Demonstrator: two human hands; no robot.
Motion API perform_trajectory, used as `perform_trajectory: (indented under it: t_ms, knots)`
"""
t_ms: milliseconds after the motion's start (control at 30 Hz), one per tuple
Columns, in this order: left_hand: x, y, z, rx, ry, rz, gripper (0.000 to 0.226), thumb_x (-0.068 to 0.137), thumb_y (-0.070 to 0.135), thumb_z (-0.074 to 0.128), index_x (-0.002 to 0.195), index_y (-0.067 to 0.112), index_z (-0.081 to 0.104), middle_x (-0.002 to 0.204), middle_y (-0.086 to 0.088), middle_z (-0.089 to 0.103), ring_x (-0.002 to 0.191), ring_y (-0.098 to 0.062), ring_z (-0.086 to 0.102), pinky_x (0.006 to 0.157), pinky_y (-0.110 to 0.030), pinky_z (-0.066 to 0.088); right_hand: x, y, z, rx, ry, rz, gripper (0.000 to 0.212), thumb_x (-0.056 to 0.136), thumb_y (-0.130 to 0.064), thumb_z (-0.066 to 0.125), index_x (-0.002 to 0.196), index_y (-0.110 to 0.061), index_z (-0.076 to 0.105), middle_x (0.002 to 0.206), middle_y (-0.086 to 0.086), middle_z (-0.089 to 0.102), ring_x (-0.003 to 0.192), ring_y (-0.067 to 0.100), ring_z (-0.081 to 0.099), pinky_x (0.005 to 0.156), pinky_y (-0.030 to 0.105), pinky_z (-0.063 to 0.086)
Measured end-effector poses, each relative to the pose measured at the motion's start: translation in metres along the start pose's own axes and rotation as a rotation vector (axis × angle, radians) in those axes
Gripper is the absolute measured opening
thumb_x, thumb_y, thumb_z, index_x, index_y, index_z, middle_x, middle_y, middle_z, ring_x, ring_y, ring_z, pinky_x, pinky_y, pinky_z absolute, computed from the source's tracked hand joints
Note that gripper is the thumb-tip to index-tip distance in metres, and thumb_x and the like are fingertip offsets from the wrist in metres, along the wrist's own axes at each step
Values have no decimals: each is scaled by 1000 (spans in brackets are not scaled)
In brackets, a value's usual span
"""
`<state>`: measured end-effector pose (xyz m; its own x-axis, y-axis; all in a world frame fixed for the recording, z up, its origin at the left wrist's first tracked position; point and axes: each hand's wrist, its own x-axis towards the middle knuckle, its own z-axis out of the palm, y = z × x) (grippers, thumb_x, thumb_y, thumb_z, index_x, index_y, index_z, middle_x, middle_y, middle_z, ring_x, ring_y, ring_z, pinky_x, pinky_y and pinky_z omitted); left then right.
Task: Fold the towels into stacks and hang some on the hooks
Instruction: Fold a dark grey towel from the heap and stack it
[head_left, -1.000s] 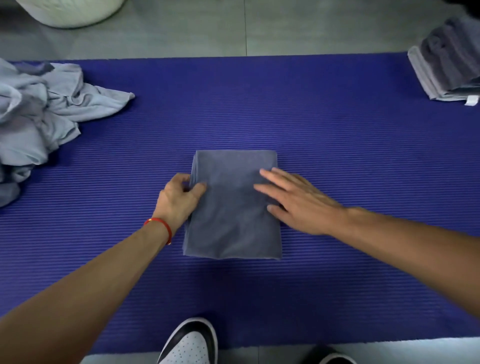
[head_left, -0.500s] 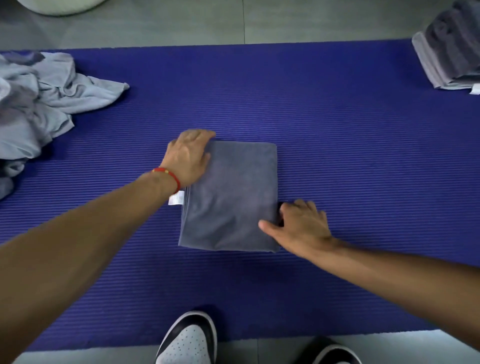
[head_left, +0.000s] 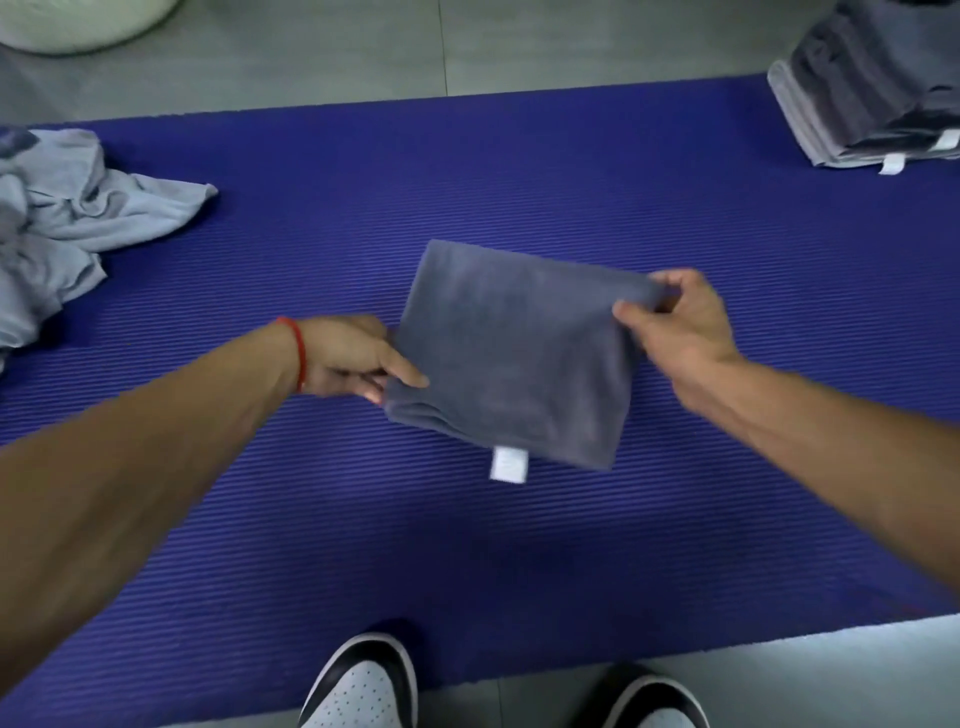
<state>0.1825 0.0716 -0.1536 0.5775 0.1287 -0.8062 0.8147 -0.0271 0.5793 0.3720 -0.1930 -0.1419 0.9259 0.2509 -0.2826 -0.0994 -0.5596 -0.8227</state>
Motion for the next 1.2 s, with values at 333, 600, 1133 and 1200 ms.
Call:
perform_trajectory:
  t_ms: [333, 600, 1133, 1200]
  knots:
    - [4, -10, 47, -223, 436, 135, 26, 90, 17, 76, 114, 10, 67, 100, -13, 76, 82, -20, 73, 63, -30, 61, 1, 61, 13, -452, -242, 119, 36, 86, -45, 74, 109, -17, 68, 98, -2, 73, 89, 17, 69, 69, 30, 52]
    - [-22, 56, 49, -296, 270, 300, 65, 97, -6, 56, 136, 45, 45, 100, -25, 71, 88, -32, 68, 82, -43, 56, 21, 3, -18, 48, -397, 309, 20, 80, -20, 76, 97, -11, 68, 91, 8, 78, 87, 24, 75, 78, 41, 62]
    - [-57, 292, 55, -305, 186, 327, 48, 93, -6, 64, 133, 22, 62, 120, -3, 70, 90, -13, 71, 62, -23, 55, 108, -141, -215, 213, -341, 147, 39, 90, 2, 62, 115, -26, 73, 112, 15, 75, 90, 22, 71, 79, 35, 59]
    - [-44, 311, 57, -286, 188, 347, 53, 92, -8, 64, 133, 26, 61, 122, -2, 69, 98, -16, 71, 69, -25, 58, 134, -147, -226, 126, -331, 93, 45, 90, 3, 63, 116, -33, 73, 116, 11, 70, 102, 21, 68, 90, 36, 57]
